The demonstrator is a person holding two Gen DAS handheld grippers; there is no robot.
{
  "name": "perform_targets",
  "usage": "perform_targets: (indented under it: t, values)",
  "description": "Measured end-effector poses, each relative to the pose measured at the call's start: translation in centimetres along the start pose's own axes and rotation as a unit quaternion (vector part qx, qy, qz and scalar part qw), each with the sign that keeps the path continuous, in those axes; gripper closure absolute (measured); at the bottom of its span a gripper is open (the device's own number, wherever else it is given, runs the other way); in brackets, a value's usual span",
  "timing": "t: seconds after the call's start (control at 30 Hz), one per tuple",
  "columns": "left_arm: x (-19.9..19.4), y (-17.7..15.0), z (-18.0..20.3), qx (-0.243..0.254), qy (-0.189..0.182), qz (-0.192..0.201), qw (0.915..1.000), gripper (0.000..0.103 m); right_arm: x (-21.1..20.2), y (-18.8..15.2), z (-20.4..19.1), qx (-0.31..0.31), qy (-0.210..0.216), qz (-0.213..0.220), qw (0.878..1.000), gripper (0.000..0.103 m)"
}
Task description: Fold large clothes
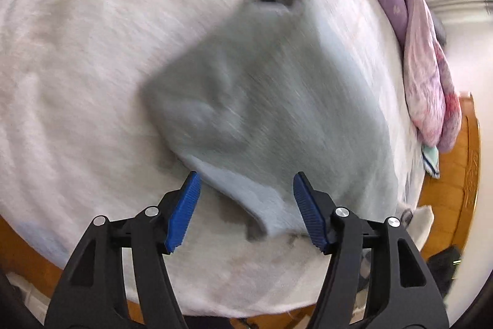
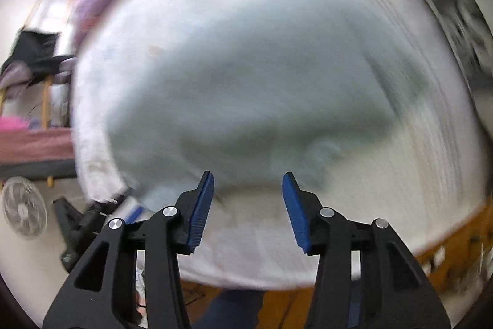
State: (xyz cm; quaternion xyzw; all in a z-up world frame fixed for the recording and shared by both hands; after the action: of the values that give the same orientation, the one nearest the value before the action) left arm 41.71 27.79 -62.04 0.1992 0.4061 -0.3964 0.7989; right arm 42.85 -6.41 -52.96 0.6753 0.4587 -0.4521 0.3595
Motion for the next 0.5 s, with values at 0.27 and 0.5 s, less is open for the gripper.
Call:
perform_targets:
  t: [0.27,0.5]
  values:
    - [-0.7,2.3,-3.9,-0.025,0.022,0.017,0.9993,0.039,6.2,6.4,-9.3,-0.141,-0.056,0.066,0.986,0.1]
    - [-0.2,2.0,-5.5,-0.053,0.001,0.023,0.9984,0.03,12.7,9.5,-7.8,-0.126,-0.076,0.025,0.989,0.103]
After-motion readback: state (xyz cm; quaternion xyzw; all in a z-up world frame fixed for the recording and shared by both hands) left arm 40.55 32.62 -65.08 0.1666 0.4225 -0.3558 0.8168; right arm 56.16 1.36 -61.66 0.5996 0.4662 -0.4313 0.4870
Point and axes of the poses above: each gripper's, at about its wrist camera, not at the fingertips, and x roughly the way its jaws point, z to its right, y to its top, the point moved 3 cm from there along x, roughly the way its jaws point, and after that the axes turned 8 degrees about -y, right-handed, at the moved point
